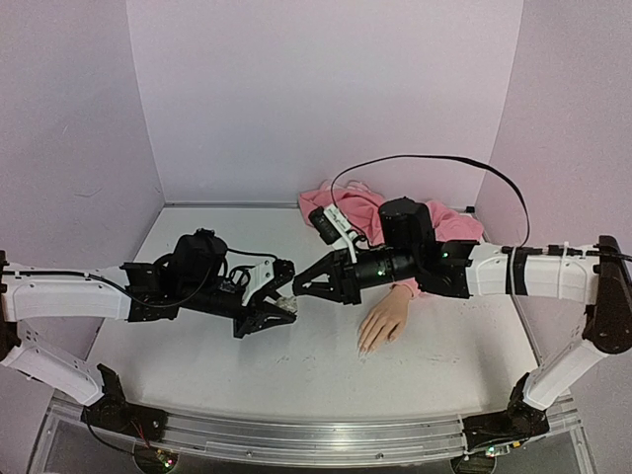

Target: Paint the nails

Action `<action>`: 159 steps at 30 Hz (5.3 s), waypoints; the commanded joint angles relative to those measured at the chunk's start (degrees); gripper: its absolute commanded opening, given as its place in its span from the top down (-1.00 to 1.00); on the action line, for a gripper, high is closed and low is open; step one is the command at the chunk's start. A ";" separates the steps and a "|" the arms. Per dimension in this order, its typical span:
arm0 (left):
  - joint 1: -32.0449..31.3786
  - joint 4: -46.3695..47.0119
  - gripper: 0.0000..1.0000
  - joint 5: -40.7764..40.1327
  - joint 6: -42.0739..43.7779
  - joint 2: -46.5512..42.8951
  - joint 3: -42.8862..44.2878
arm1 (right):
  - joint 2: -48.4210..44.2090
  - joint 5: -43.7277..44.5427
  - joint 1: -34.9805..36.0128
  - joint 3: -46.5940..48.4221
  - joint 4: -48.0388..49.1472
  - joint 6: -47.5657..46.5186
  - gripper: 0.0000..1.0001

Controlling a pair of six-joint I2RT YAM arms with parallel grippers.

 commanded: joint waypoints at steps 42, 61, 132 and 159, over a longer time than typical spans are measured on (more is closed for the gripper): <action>-0.38 24.28 1.00 -16.62 4.47 -0.80 4.83 | 14.88 13.49 1.71 9.78 0.30 19.95 1.00; -0.06 30.72 1.00 -33.88 -4.95 2.03 -3.57 | 10.80 28.77 2.16 11.64 -3.26 24.70 -0.06; 10.35 24.38 1.00 -2.12 -18.55 -9.83 -3.47 | 14.16 -6.65 0.81 5.58 28.45 14.43 1.00; 11.41 19.21 1.00 -18.11 -22.76 -7.41 -8.52 | 3.77 15.79 1.25 6.60 8.15 4.52 -0.89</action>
